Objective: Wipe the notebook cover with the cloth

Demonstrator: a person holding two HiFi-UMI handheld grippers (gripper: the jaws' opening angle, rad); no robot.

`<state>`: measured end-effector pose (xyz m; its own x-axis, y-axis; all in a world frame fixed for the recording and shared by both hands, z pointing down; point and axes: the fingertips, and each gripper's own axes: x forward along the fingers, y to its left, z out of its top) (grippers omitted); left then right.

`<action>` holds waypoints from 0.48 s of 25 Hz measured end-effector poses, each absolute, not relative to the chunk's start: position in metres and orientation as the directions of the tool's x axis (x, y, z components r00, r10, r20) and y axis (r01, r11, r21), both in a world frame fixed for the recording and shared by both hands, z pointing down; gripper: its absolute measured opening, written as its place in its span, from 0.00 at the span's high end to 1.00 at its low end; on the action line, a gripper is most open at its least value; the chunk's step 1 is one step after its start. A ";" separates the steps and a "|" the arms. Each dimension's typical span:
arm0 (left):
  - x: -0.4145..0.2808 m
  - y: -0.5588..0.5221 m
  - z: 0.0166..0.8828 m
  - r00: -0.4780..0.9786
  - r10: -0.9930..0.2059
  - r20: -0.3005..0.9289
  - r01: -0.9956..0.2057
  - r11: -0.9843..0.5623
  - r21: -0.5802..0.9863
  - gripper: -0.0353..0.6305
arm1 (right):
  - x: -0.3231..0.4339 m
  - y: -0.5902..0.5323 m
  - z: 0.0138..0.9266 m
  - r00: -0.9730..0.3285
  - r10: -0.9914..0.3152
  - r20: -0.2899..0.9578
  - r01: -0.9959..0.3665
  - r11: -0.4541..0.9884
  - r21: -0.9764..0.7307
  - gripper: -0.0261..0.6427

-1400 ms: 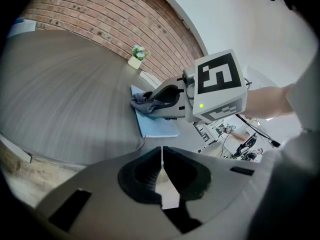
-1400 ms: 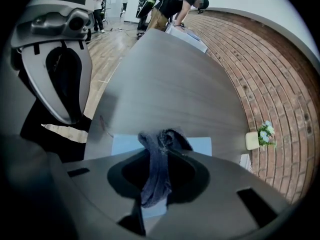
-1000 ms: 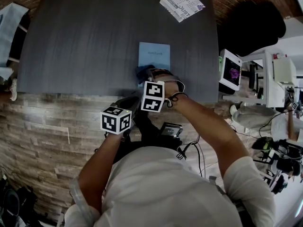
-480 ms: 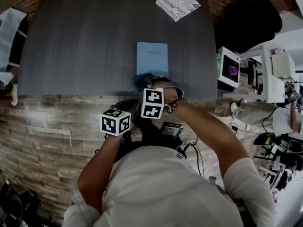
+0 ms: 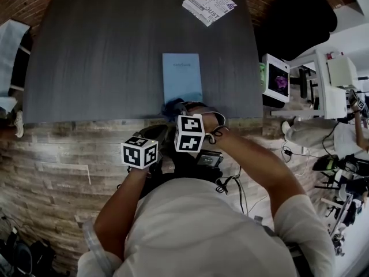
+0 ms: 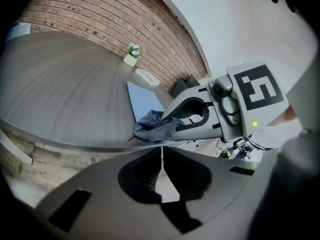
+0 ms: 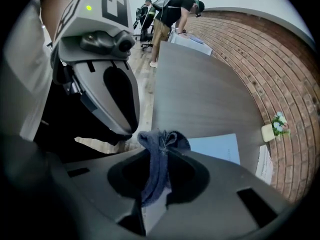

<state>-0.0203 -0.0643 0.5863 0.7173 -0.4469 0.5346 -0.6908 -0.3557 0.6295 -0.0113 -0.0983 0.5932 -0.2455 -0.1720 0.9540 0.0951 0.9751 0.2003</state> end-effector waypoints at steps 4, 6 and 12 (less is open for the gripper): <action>-0.020 -0.065 0.586 0.717 -0.448 0.534 -0.691 -0.359 0.627 0.93 | -0.004 -0.101 0.579 -0.266 -0.185 0.946 0.093 0.972 0.216 0.84; -0.020 -0.068 0.584 0.717 -0.452 0.530 -0.691 -0.362 0.626 0.93 | 0.001 -0.110 0.572 -0.271 -0.206 0.940 0.080 0.969 0.235 0.84; -0.016 -0.083 0.573 0.718 -0.468 0.515 -0.689 -0.379 0.618 0.93 | 0.017 -0.151 0.559 -0.256 -0.286 0.923 0.024 0.953 0.302 0.84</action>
